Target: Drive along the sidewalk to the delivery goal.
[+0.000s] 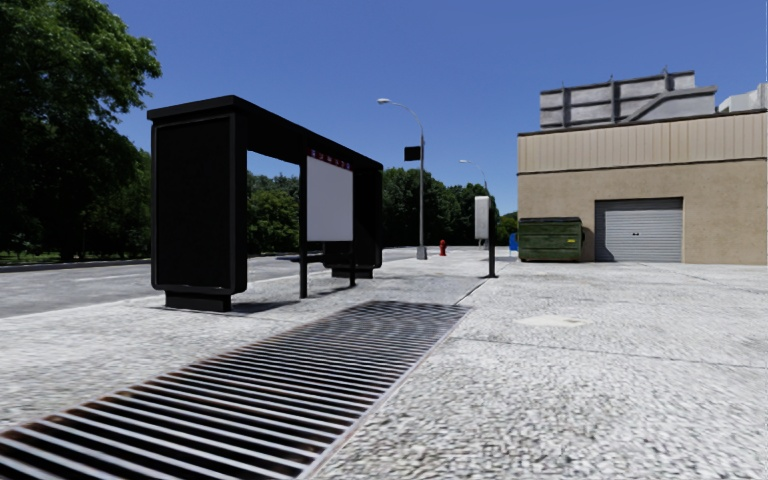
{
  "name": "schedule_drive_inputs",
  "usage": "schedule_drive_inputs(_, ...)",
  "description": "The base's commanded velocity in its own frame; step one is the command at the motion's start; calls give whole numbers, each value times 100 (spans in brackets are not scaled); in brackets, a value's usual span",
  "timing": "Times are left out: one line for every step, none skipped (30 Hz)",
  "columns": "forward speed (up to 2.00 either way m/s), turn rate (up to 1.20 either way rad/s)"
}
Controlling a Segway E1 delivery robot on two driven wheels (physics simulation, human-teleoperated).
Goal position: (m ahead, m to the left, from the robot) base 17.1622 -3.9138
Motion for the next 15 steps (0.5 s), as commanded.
schedule_drive_inputs(180, -104)
schedule_drive_inputs(180, -17)
schedule_drive_inputs(180, -3)
schedule_drive_inputs(180, 0)
schedule_drive_inputs(180, 0)
schedule_drive_inputs(180, 0)
schedule_drive_inputs(180, 0)
schedule_drive_inputs(180, 0)
schedule_drive_inputs(180, 0)
schedule_drive_inputs(180, 0)
schedule_drive_inputs(180, 0)
schedule_drive_inputs(180, 0)
schedule_drive_inputs(180, 0)
schedule_drive_inputs(180, 0)
schedule_drive_inputs(180, 0)
